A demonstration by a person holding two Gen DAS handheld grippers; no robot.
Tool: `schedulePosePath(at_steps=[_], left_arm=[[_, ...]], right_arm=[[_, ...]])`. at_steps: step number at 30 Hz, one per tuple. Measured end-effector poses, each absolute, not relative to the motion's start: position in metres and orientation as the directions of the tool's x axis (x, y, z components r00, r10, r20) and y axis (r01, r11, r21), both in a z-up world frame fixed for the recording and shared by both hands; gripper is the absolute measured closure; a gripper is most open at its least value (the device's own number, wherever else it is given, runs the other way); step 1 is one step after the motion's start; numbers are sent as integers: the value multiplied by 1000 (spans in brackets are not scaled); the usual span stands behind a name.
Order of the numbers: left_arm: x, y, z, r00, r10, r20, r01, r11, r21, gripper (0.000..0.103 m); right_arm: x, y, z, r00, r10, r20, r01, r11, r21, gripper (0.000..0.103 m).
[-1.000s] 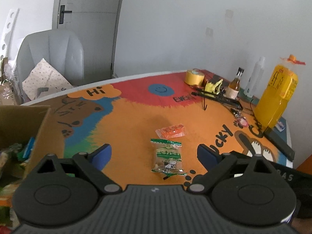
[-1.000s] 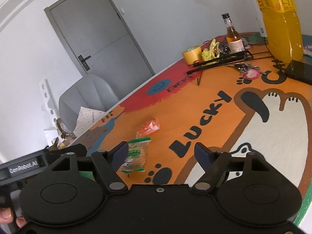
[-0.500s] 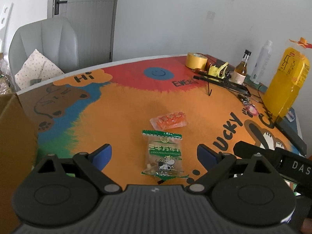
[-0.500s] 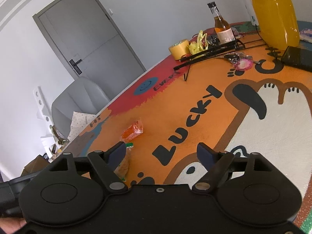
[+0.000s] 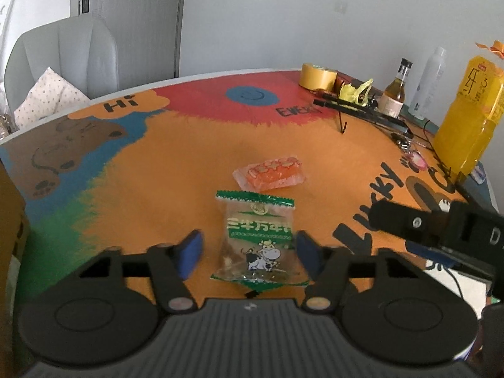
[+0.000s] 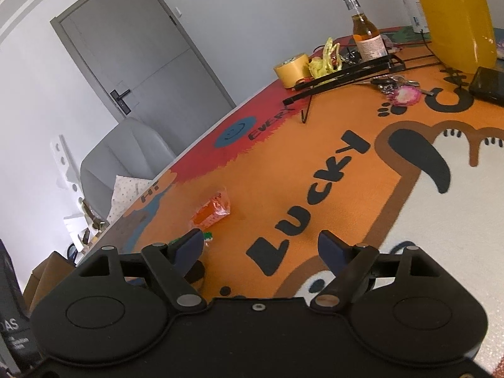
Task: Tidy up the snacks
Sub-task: 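Grasp the green milk candy pack with the left tool while the right tool grasps the orange pack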
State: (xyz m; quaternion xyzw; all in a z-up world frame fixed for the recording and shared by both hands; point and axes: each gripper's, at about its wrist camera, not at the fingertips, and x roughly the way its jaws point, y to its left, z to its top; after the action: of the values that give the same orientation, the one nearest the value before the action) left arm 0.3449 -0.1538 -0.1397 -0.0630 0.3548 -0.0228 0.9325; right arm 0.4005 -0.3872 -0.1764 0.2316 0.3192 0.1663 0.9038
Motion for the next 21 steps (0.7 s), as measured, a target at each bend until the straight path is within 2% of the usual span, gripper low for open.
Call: schedulePosePath(at_steps=[21], left_arm=[[338, -98, -112, 805, -3, -594, -136, 973, -188, 57]], right_arm=[[432, -336, -173, 714, 483, -507, -204, 836, 510, 22]])
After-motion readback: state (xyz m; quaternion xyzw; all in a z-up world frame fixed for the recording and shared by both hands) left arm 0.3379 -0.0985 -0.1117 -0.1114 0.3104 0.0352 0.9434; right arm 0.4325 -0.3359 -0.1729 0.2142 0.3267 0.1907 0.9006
